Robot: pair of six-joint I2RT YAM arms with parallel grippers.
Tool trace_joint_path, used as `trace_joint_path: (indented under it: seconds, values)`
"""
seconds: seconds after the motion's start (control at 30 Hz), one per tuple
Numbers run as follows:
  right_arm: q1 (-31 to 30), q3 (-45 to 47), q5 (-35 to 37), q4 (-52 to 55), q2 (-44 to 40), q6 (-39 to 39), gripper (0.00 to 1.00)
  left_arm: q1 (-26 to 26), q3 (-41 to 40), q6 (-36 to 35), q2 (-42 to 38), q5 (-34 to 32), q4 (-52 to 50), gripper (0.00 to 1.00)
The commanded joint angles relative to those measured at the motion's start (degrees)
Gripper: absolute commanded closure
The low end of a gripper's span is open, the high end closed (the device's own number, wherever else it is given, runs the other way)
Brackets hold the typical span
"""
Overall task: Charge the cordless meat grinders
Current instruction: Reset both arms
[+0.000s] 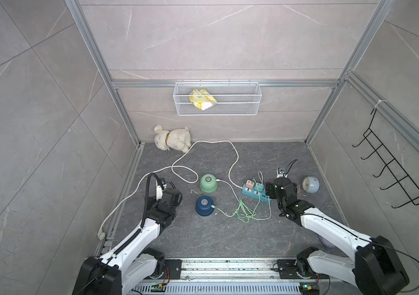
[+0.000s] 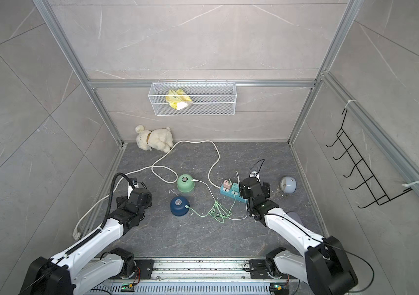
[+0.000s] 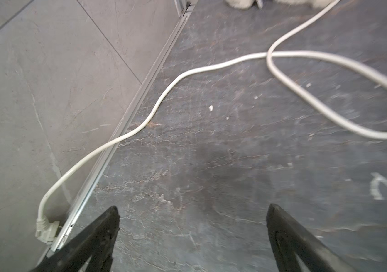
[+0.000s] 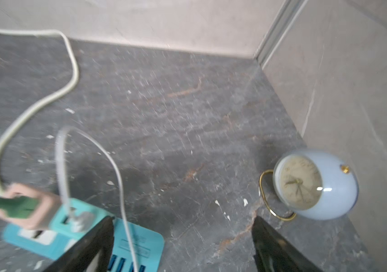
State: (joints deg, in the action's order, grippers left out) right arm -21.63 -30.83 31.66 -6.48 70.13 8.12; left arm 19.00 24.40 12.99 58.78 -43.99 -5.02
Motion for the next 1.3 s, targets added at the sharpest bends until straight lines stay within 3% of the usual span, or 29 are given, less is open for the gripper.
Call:
trace_joint_path:
  seconds: [0.0,0.1,0.23,0.33,0.4,0.47,0.53,0.6,0.77,0.83,0.97,1.03,1.1,1.27]
  values:
    - [4.94,5.50,-3.32,-18.03,2.12,-2.79,0.07,-4.09,-1.01,-7.47,-0.08,3.08,19.17,0.00]
    - [9.19,11.31,-8.84,-32.87,4.64,-5.14,0.07,-5.63,-3.65,-6.60,3.52,7.33,26.61,0.00]
    - [14.06,11.88,-19.30,-41.55,10.39,-7.20,0.07,-7.20,-6.55,-8.25,8.75,11.30,38.50,0.00]
    - [15.76,17.19,-20.99,-62.69,19.84,-6.45,0.06,-9.26,-7.65,-8.25,12.80,14.65,45.84,0.00]
    - [16.16,16.86,-21.20,-55.43,15.98,-5.38,0.06,-10.15,-5.86,-9.78,13.67,18.94,43.02,0.00]
    - [17.13,16.17,-22.21,-58.85,18.65,-5.01,0.06,-10.29,-5.45,-12.40,14.91,20.20,43.88,0.00]
    - [17.23,15.59,-22.34,-54.00,16.70,-4.70,0.06,-10.39,-6.09,-14.28,16.23,18.36,48.18,0.00]
    - [17.28,16.04,-22.52,-58.09,18.42,-5.08,0.05,-10.75,-7.89,-15.14,16.87,18.13,52.72,0.00]
    - [17.19,15.59,-22.40,-55.93,17.62,-4.79,0.03,-12.45,-9.90,-16.51,26.10,20.14,67.81,0.00]
    - [17.16,15.48,-22.34,-56.20,17.99,-4.89,0.01,-13.63,-9.84,-14.00,23.26,22.28,61.98,0.00]
    - [17.21,15.05,-22.26,-55.03,17.75,-5.02,0.00,-14.36,-9.57,-15.64,30.04,23.40,70.12,0.00]
    - [17.21,15.01,-22.34,-55.08,17.71,-4.94,0.00,-14.89,-8.43,-13.72,27.14,24.21,62.58,0.00]
    - [17.24,15.01,-22.27,-55.08,17.76,-4.95,0.00,-15.12,-7.78,-14.28,29.03,23.64,65.06,0.00]
    - [17.23,15.01,-22.27,-55.04,17.75,-4.94,0.00,-16.43,-6.29,-12.89,27.48,25.54,59.06,0.00]
